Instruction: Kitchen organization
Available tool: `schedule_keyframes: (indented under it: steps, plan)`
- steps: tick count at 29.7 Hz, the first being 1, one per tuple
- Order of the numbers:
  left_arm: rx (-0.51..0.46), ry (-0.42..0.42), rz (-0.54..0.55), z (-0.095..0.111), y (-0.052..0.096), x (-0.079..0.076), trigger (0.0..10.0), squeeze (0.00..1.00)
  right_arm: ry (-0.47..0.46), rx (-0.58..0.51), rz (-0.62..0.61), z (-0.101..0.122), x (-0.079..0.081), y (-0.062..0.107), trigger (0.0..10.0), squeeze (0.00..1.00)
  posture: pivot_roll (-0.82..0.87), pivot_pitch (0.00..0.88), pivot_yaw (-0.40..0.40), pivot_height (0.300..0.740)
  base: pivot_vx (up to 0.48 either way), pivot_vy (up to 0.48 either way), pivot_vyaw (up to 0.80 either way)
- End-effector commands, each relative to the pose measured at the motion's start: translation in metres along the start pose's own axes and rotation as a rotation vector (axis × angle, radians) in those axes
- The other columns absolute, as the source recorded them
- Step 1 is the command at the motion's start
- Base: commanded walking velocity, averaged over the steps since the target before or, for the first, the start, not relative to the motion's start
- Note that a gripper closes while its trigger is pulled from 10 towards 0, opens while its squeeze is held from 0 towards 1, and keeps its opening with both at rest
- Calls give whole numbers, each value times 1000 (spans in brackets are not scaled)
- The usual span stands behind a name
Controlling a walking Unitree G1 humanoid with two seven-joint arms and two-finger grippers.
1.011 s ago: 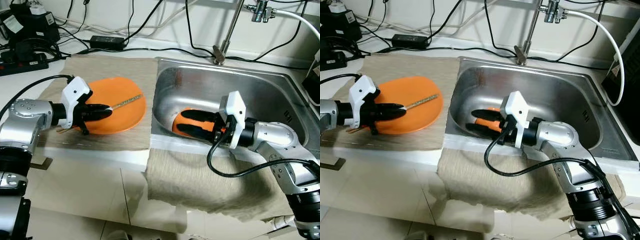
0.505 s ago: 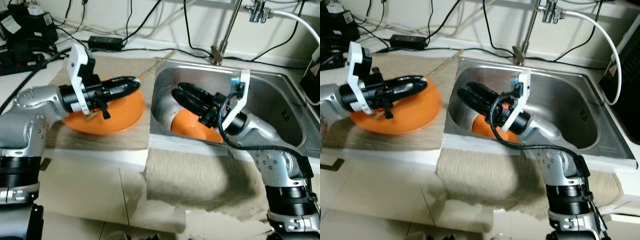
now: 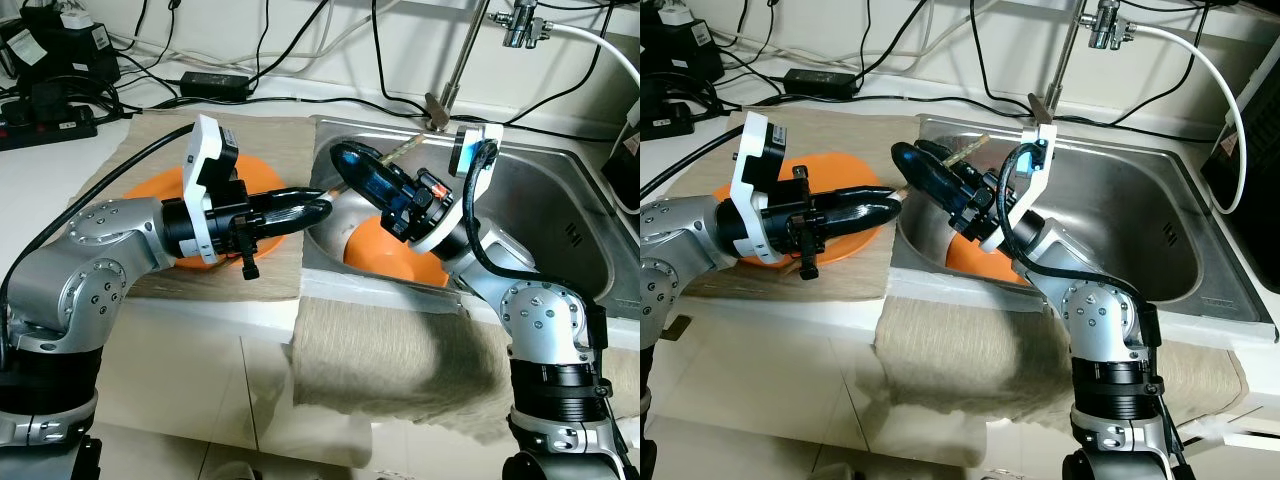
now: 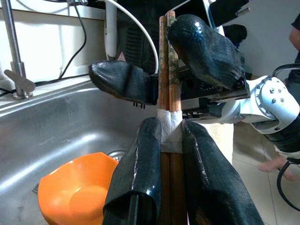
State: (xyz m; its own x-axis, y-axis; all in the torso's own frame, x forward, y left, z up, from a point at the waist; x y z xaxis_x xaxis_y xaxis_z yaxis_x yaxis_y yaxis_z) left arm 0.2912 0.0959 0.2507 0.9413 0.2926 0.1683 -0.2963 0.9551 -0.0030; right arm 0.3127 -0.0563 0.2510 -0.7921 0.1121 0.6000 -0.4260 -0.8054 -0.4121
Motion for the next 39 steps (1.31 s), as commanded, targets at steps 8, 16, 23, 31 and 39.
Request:
schedule_keyframes:
  steps: [8, 16, 23, 31, 39]
  plan:
    - [7, 36, -29, 4, 6, -1, 0, 0, -23, 17, 43, 7, 8, 5, 0, 0, -34, 0, -72, 740, 0, 0, 0]
    - [8, 40, -36, 4, 6, -1, 0, 0, -30, 26, 60, 7, 11, 6, 0, 0, -39, 0, -71, 740, 0, 0, 0]
    - [9, 44, -29, 4, 7, 1, 0, 0, -37, 33, 66, 7, 12, 5, 0, 0, -37, 0, -71, 740, 0, 0, 0]
    - [16, 45, -27, 4, 7, 2, 0, 0, -32, 35, 69, 8, 12, 4, 0, 0, -37, 0, -69, 740, 0, 0, 0]
    - [37, 50, 23, 1, 8, 10, 10000, 0, -24, 27, 64, 9, 11, 4, 0, 0, -39, 0, -67, 740, 0, 0, 0]
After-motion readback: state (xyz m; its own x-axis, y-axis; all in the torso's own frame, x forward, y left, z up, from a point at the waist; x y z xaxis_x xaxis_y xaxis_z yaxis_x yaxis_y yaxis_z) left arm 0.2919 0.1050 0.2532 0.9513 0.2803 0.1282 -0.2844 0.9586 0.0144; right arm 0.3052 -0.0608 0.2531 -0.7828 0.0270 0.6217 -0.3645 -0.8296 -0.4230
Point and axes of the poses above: a point about 5 cm out from each wrist's last joint towards the gripper, its own y axis pointing back from the gripper into the wrist, its own z axis along the axis of the wrist's last joint, x = y × z, the point moved 5 cm from there along -y, pointing out of the wrist towards the gripper, and after that the axes turned 11 degrees about -y, right-handed, at the moved point
